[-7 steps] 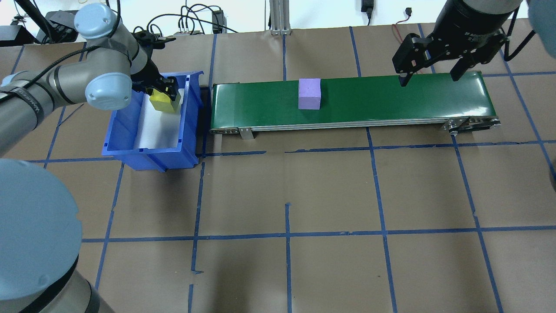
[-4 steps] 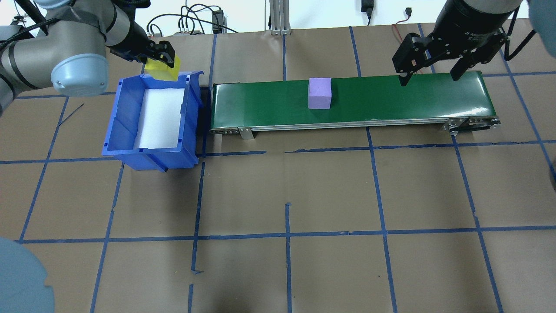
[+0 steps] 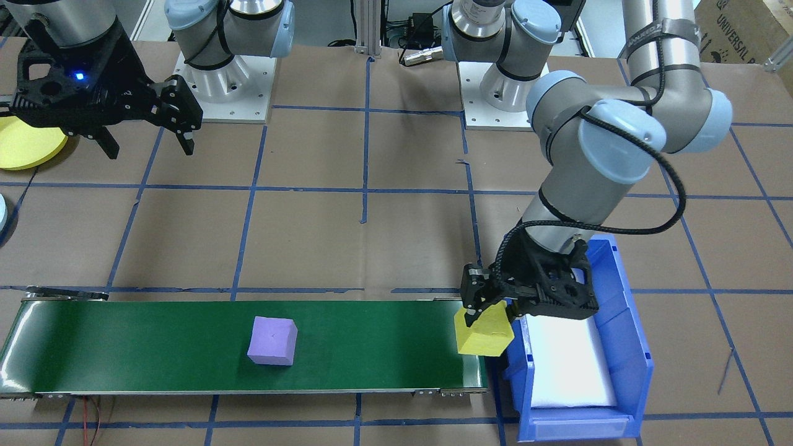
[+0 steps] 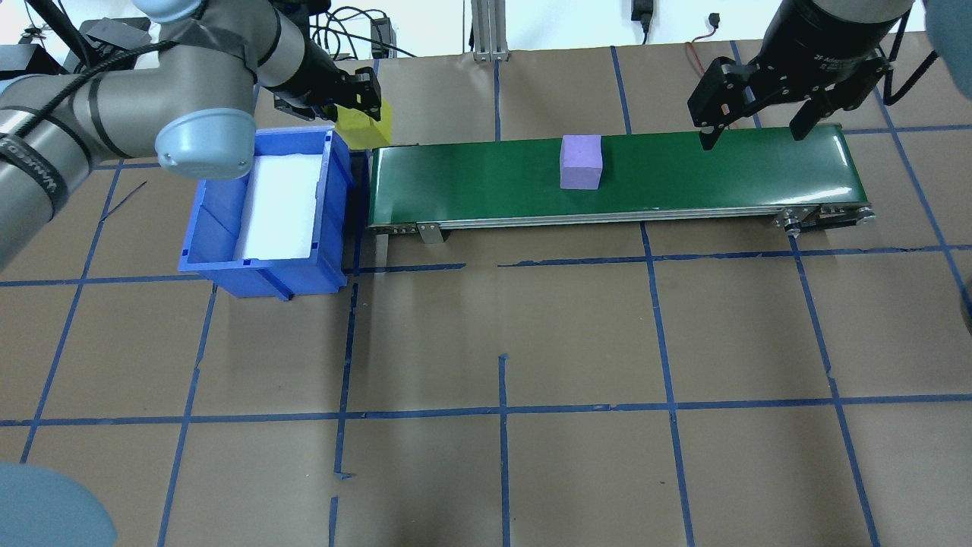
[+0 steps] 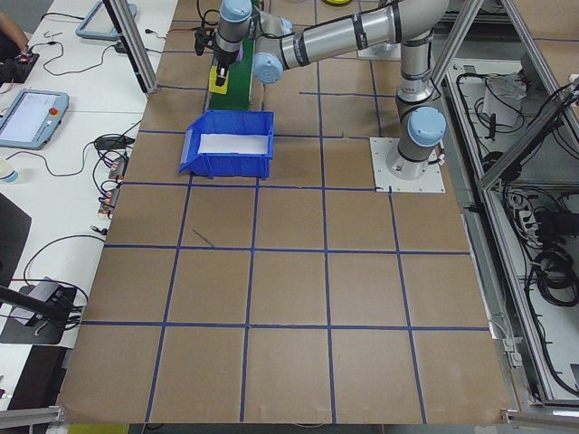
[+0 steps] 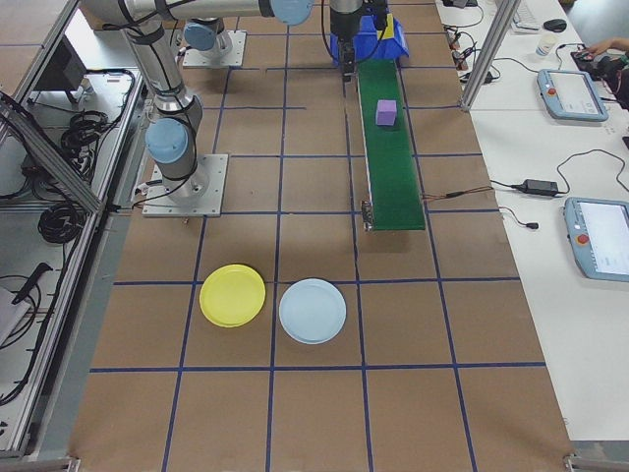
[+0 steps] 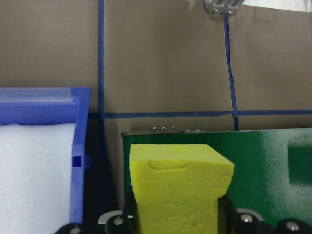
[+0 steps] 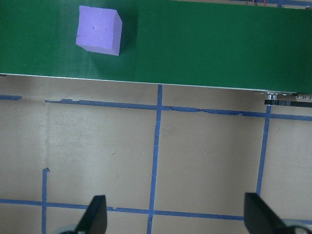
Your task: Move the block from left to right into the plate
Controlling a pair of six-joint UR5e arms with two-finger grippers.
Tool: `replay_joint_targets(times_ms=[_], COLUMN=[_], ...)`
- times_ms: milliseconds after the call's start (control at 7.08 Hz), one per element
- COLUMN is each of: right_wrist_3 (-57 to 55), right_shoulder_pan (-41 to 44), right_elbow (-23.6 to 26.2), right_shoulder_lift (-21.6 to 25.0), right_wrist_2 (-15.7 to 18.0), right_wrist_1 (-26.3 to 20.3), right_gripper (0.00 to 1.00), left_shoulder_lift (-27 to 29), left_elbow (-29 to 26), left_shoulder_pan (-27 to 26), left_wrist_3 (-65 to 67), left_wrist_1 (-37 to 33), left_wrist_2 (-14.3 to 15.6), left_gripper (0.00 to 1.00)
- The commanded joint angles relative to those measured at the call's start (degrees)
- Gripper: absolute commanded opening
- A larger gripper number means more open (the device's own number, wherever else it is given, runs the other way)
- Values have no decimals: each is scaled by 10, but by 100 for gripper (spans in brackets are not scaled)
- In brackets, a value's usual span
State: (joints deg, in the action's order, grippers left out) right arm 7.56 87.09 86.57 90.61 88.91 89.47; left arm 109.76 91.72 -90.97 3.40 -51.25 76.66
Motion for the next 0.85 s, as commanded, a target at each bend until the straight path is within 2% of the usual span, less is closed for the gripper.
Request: replay_joint_targets(times_ms=[0, 141, 282, 424, 565, 706], right_wrist_3=[0, 0, 0, 0, 1, 0], right_shoulder_pan=[-1, -1, -1, -1, -1, -9], right_elbow=[0, -1, 0, 0, 0, -11], right_shoulder_lift=[0, 0, 0, 0, -1, -1], right_wrist_2=[0, 0, 0, 0, 0, -7], right_wrist_1=[0, 0, 0, 0, 0, 2], right_gripper=[100, 100, 100, 100, 100, 100], left_shoulder_lift=[46, 61, 57, 31, 1, -24], left_elbow=[2, 3, 1, -7, -12, -12], left_shoulder_pan=[-32, -42, -42, -43, -40, -40], left_wrist_3=[34, 36, 37, 31, 28, 28], left_wrist_1=[1, 3, 2, 2, -7, -30], left_wrist_2=[-2, 0, 0, 4, 26, 61], left_gripper=[45, 60, 100, 100, 100, 100])
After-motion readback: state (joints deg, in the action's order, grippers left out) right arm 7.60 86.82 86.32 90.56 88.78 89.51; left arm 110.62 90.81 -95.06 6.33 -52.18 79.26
